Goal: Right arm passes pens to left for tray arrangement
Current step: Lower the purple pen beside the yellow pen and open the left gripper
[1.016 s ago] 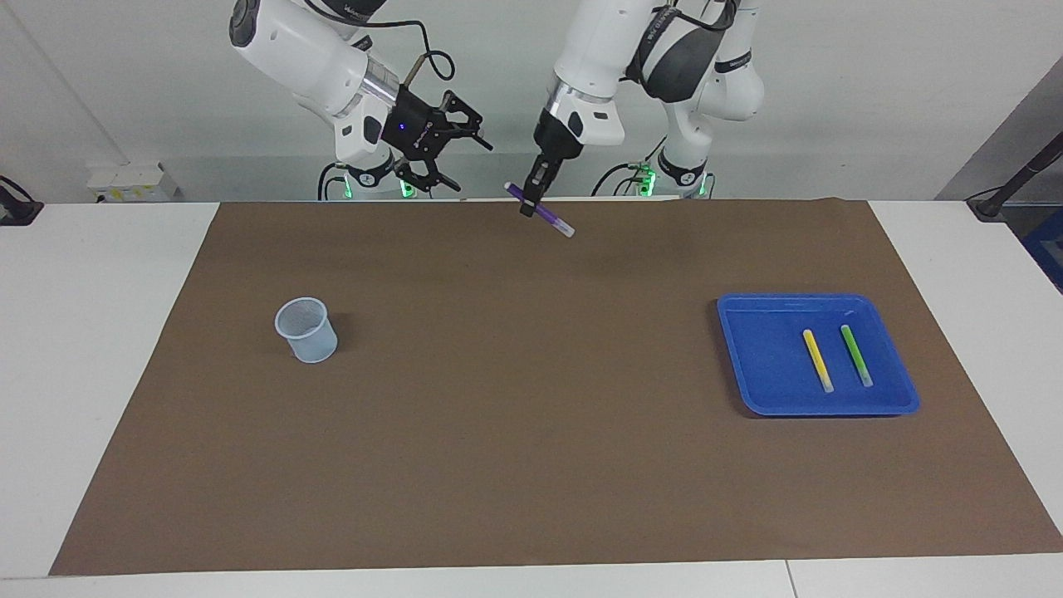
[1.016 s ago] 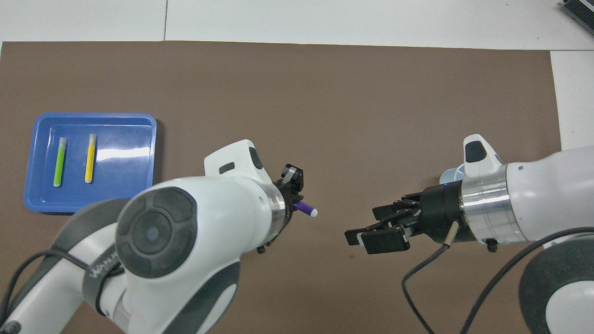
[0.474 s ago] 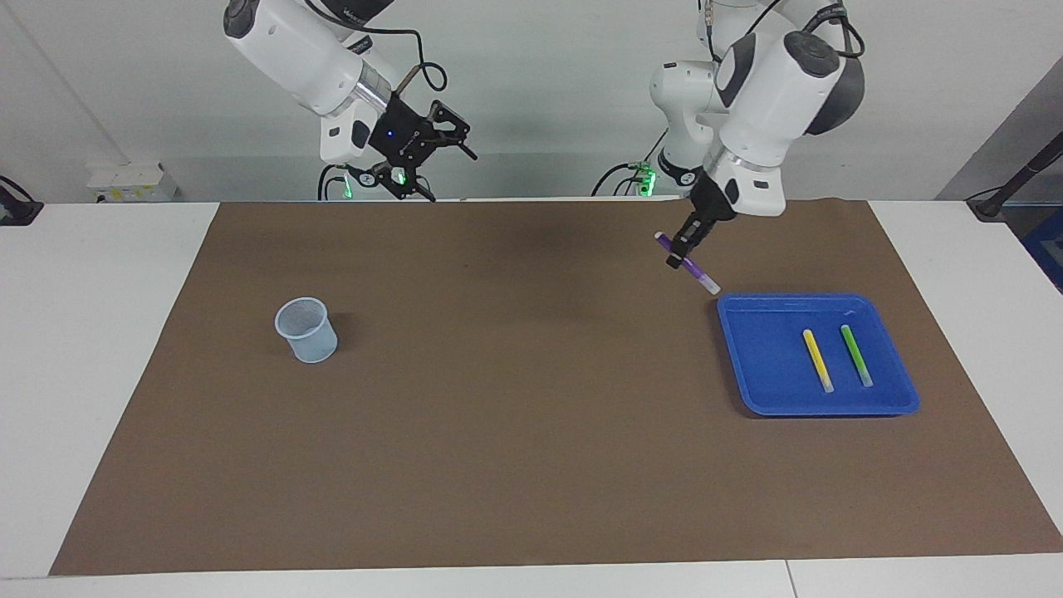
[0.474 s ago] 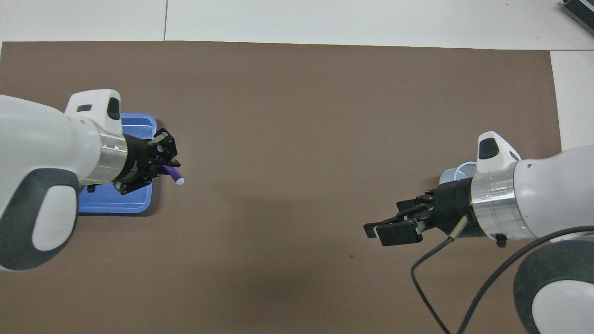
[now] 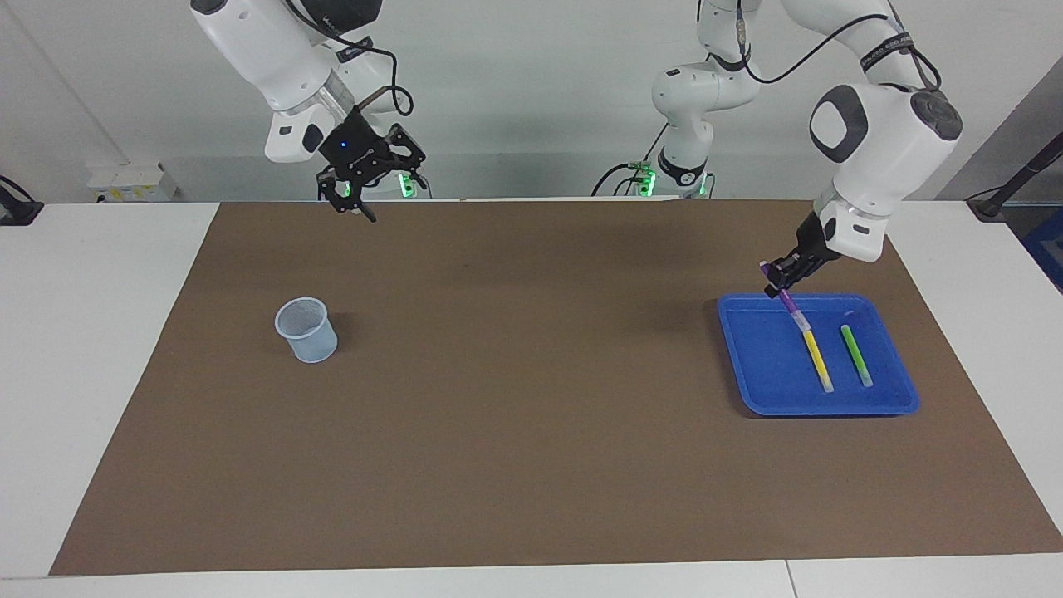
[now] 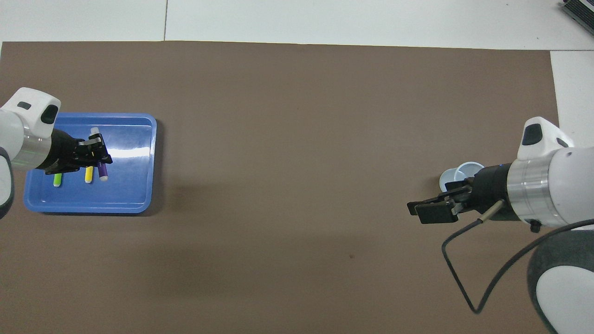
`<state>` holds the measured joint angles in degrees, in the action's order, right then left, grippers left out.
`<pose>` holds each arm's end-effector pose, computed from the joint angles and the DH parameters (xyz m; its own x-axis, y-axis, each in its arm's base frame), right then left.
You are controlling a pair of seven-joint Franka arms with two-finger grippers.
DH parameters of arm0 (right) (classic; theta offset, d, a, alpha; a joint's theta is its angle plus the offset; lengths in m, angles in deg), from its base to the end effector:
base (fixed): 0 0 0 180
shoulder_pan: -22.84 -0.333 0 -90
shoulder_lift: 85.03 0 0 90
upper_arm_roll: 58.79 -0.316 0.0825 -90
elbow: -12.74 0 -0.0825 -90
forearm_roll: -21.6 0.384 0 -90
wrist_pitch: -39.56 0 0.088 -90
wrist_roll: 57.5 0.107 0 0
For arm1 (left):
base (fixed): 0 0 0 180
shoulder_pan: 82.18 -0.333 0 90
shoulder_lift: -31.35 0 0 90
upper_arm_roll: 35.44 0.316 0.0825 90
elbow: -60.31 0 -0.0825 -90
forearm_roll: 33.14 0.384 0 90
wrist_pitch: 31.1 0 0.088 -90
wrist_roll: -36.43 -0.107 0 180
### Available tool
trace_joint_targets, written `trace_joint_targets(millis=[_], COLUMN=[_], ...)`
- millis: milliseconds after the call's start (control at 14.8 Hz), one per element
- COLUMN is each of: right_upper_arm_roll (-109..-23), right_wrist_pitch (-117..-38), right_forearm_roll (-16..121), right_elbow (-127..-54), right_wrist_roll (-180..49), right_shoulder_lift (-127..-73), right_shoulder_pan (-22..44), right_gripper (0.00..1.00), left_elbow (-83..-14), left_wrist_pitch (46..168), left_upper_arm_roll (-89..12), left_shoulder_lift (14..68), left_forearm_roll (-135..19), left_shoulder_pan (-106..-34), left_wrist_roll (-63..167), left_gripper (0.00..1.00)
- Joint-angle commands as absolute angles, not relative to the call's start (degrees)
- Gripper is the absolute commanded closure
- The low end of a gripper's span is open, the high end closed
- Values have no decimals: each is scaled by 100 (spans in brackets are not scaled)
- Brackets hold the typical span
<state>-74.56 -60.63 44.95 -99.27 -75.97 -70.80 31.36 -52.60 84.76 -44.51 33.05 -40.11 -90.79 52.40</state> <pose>0.4800 0.1101 0.5861 0.9298 0.3457 0.1267 0.3681 -0.8781 -0.3056 0.5657 -0.0109 0.4571 0.9485 0.3164 -0.0134 0.3158 -0.9418 0.1158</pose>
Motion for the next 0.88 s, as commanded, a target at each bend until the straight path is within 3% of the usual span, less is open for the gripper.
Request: trace_joint_targets(millis=[0, 271, 813], right_upper_arm_roll=[-7505, -7505, -7243], right_wrist_pitch=[-6055, -6028, -5879], right_forearm_roll=[3999, 3612, 3206], right_elbow=[-9792, -9652, -9194], right_wrist_roll=[-7499, -7516, -7508], right_shoulder_lift=[-7088, -7140, -7378], right_shoulder_pan=[3321, 3374, 3673], right_gripper=[0, 0, 0], left_elbow=[-5044, -4841, -5429], left_wrist_pitch=[8948, 9387, 9871], left_upper_arm_roll=[-4537, -4546, -4537], left_shoulder_lift=[3880, 4531, 4629], left_forearm_roll=[-3456, -3157, -3103], left_shoulder_pan=[-9131, -9185, -9246], left_wrist_roll=[4700, 3855, 3080], left_gripper=[100, 100, 100])
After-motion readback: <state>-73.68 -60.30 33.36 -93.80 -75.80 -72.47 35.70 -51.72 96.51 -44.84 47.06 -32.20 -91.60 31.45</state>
